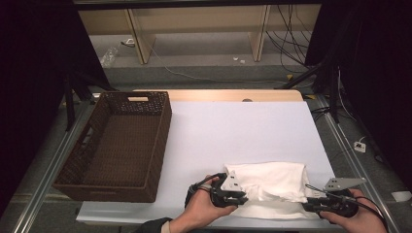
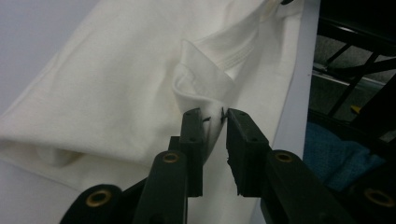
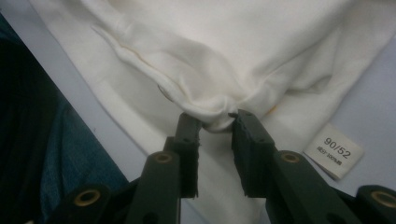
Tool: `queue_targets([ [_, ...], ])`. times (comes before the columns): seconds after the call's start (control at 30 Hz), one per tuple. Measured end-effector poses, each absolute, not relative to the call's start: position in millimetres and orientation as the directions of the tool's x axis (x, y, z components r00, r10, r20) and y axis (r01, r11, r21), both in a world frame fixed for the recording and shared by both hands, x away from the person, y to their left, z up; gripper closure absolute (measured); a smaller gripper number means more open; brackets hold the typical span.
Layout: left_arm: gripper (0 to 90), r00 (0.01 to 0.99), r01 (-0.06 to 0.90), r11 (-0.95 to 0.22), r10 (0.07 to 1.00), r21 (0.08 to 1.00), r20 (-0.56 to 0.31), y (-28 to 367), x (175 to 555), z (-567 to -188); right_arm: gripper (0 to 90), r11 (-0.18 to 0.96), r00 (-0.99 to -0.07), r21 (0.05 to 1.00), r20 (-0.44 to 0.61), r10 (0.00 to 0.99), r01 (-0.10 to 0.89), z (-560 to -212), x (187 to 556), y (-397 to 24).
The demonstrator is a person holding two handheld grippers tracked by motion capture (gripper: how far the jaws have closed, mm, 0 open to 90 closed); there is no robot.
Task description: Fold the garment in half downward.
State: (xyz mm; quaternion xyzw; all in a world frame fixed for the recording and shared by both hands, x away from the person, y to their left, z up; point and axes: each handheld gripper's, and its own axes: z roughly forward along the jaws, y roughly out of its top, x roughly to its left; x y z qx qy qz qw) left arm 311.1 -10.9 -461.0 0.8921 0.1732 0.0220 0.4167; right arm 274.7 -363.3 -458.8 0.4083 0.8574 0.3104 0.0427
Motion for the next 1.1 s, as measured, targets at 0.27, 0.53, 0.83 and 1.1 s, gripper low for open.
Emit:
queue_targets([
  [0.27,67.8,0.939,0.277,-0.557,0.329,0.783,-0.098,-0.8,311.1,-444.1,65.6,0.467,-0.655,0.570,0.174,0.735,0.676,-446.8,271.0,-382.0],
  [0.53,69.7,0.940,0.288,-0.585,0.323,0.758,-0.108,-15.7,316.1,-455.9,66.0,0.371,-0.612,0.646,0.190,0.768,0.667,-442.4,278.0,-368.9],
  [0.83,70.2,0.948,0.287,-0.652,0.298,0.702,-0.111,-26.5,316.3,-478.3,63.7,0.433,-0.633,0.583,0.188,0.751,0.687,-463.8,285.3,-346.2],
  [1.1,70.2,0.950,0.284,-0.665,0.296,0.691,-0.105,-27.5,315.5,-481.3,64.1,0.436,-0.633,0.580,0.188,0.751,0.688,-466.0,285.0,-346.5],
])
